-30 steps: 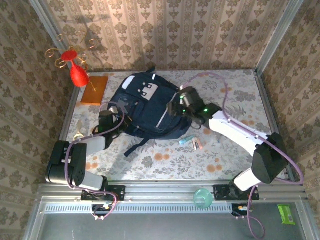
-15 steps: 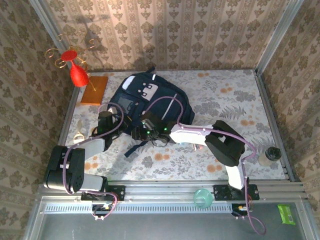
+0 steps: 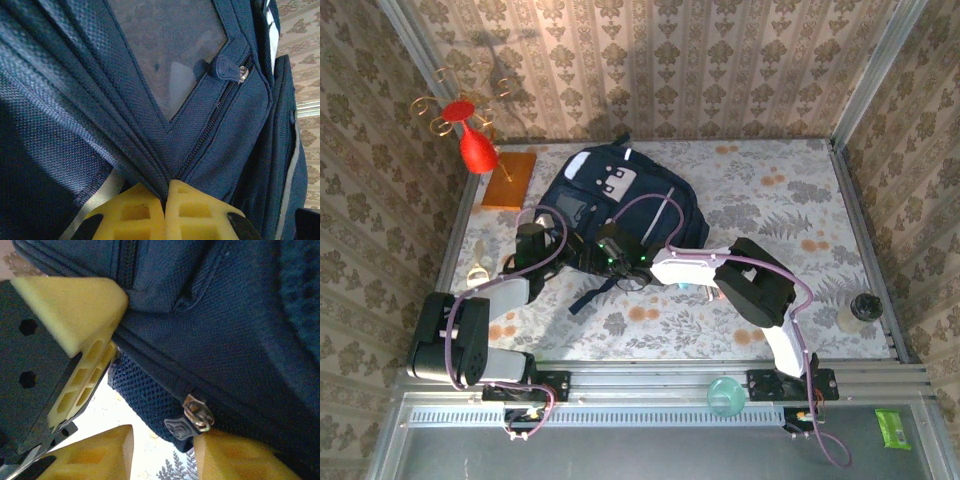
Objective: Pack the student bag
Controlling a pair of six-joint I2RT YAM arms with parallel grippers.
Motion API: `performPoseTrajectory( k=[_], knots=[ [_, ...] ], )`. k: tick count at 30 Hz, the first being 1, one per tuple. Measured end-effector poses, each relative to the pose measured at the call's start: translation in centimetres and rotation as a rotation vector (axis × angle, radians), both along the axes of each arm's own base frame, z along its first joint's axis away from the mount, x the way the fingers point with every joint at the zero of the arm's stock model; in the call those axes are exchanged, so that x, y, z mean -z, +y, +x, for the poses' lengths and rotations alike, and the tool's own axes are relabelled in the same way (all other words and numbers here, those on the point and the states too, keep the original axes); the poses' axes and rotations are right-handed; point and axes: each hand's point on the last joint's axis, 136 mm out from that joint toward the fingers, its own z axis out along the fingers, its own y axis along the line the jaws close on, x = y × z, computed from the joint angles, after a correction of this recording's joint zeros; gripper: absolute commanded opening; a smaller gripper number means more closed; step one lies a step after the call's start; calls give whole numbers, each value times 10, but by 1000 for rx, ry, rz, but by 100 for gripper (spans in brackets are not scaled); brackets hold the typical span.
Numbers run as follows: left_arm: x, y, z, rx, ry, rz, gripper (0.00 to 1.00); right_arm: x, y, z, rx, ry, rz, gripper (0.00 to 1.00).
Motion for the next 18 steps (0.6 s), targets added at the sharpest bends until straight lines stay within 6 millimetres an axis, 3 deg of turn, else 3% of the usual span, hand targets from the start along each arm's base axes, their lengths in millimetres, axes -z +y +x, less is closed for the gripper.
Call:
performPoseTrajectory(
  k=[11, 18],
  knots=[
    [0, 0, 0, 0, 0, 0, 0, 8, -4, 7, 136, -33, 41, 24],
    [0, 0, 0, 0, 1, 0, 0, 10, -1, 9, 208, -68, 66, 29]
  ],
)
